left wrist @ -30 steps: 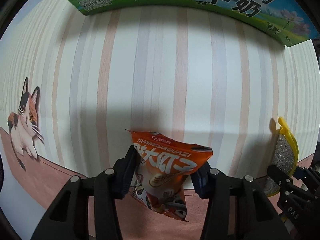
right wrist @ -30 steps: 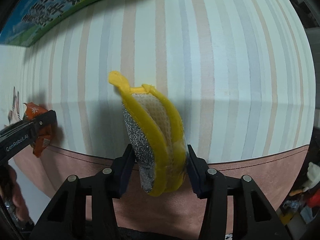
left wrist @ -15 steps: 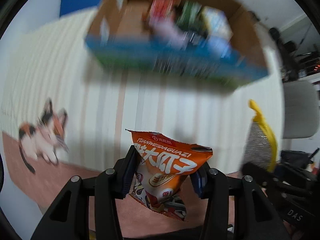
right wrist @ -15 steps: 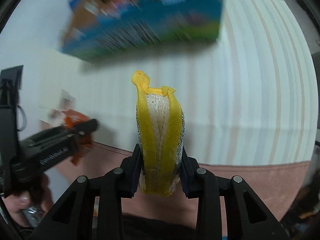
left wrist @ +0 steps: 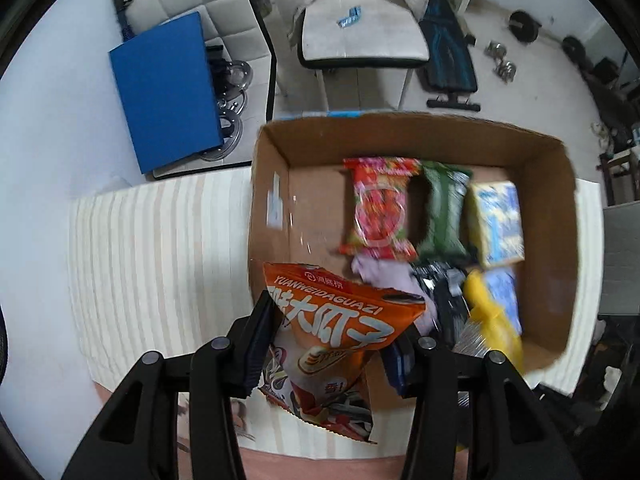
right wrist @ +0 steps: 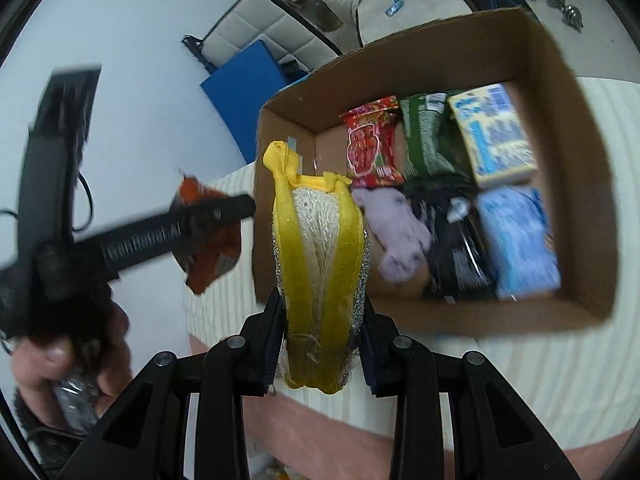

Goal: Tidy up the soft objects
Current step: 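Carry the orange bag and sponge into the box and release them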

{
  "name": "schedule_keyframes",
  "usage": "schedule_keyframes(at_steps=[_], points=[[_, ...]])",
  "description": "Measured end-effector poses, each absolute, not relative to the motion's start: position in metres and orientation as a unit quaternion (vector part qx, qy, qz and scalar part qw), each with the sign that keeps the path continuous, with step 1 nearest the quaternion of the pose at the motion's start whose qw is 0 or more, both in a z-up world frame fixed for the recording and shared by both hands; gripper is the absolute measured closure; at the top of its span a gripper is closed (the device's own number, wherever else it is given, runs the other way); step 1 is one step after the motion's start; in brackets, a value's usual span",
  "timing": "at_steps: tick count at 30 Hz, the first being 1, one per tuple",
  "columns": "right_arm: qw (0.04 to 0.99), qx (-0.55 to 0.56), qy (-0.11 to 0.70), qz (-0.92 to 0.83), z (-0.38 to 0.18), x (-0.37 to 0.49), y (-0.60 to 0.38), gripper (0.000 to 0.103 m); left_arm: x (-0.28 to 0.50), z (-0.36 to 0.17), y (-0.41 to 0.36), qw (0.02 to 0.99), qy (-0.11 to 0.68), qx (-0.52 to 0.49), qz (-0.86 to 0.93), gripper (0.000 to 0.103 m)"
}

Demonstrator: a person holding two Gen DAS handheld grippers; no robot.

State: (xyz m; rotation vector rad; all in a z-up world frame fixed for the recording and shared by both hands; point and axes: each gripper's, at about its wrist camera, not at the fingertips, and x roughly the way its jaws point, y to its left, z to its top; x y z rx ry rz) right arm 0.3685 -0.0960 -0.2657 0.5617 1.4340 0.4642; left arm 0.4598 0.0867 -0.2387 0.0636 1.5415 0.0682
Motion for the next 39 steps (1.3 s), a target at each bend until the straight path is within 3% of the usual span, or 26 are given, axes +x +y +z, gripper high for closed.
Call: schedule_keyframes(at_steps=[9, 18, 19, 22, 30, 33, 39], points=[[0.659, 0.258, 0.680, 0.193, -0.329, 0.400, -0.058, 0.067, 0.513, -0.301, 0.092, 0.664, 0.746, 0.034, 0.043, 0.058], [0.629, 0.210, 0.726, 0.186, -0.377, 0.410, -0.019, 0.063, 0.524, -0.321, 0.094, 0.639, 0.768, 0.034, 0.042, 0.052], [0.626, 0.208, 0.729, 0.184, -0.380, 0.410, -0.017, 0.061, 0.525, -0.322, 0.094, 0.635, 0.770, 0.033, 0.041, 0.051], [0.636, 0.189, 0.728, 0.172, -0.384, 0.410, -0.016, 0.040, 0.527, -0.322, 0.098, 0.635, 0.771, 0.021, 0.045, 0.050], [0.661, 0.161, 0.718, 0.151, -0.374, 0.413, -0.033, 0.039, 0.524, -0.307, 0.101, 0.658, 0.751, -0.004, 0.045, 0.024], [0.672, 0.148, 0.712, 0.140, -0.362, 0.410, -0.045, 0.030, 0.518, -0.299, 0.096, 0.670, 0.742, -0.007, 0.039, 0.009], [0.707, 0.110, 0.690, 0.105, -0.334, 0.403, -0.072, 0.021, 0.487, -0.276, 0.085, 0.705, 0.708, -0.035, 0.017, 0.007]])
